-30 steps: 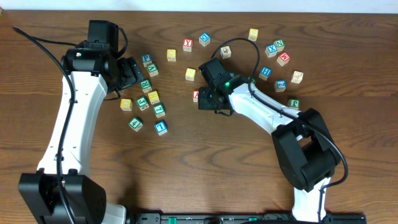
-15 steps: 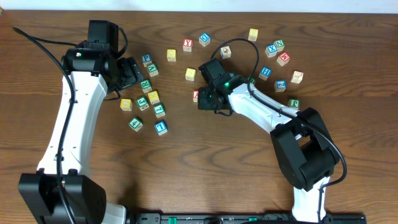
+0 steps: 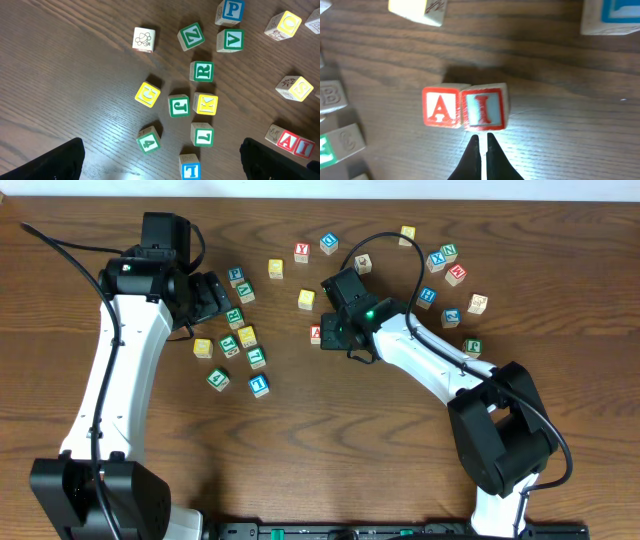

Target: Spell out AI2

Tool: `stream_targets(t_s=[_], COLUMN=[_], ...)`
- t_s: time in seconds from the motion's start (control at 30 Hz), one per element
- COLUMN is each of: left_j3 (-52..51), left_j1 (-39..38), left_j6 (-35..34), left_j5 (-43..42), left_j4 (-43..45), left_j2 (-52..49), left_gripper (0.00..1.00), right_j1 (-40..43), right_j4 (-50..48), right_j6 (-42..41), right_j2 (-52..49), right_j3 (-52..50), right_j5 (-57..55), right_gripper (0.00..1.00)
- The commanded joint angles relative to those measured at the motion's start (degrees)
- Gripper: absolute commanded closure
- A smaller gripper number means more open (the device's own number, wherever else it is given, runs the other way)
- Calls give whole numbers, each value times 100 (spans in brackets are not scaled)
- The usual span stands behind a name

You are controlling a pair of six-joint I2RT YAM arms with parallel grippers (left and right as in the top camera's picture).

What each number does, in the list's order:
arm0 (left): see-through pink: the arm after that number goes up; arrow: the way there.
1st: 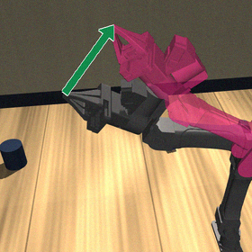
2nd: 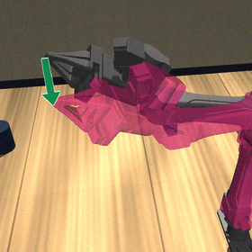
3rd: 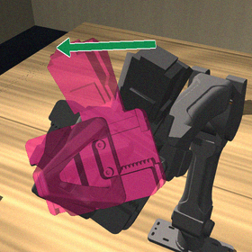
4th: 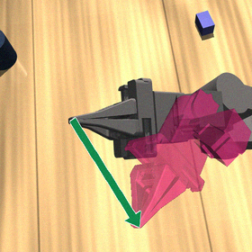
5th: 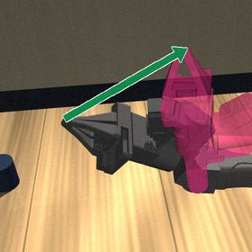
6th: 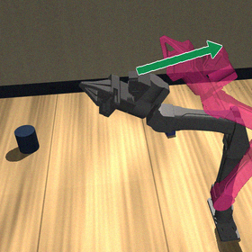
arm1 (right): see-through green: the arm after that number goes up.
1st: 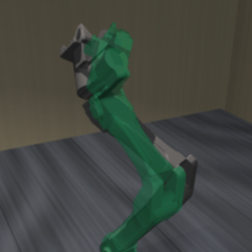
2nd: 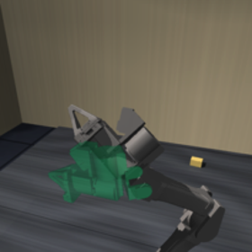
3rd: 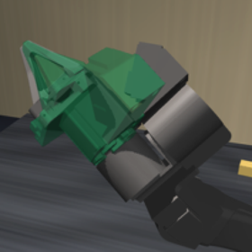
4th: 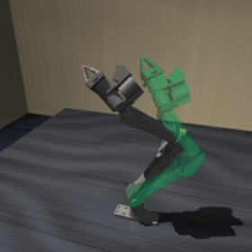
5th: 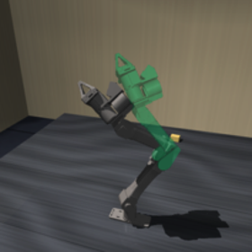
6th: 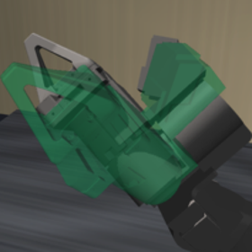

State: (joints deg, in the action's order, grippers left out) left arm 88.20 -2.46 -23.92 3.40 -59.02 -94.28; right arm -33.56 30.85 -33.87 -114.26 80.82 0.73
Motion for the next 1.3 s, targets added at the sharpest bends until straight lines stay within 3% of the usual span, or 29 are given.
stream_targets(t_s=[0.0,0.3,1.27], left_j3=[52,52,52], left_j1=[-2,-2,-2], left_j6=[33,33,33], left_j5=[116,116,114], left_j4=[-31,-31,-31], left_j2=[-13,-13,-13], left_gripper=[2,2,2], right_j1=[-2,11,68], right_j4=[28,-269,-625], right_j6=[-227,-533,-282], right_j2=[66,66,-118], right_j3=[-44,-382,-455], right_j5=[-474,-855,-313], right_gripper=[99,99,99])
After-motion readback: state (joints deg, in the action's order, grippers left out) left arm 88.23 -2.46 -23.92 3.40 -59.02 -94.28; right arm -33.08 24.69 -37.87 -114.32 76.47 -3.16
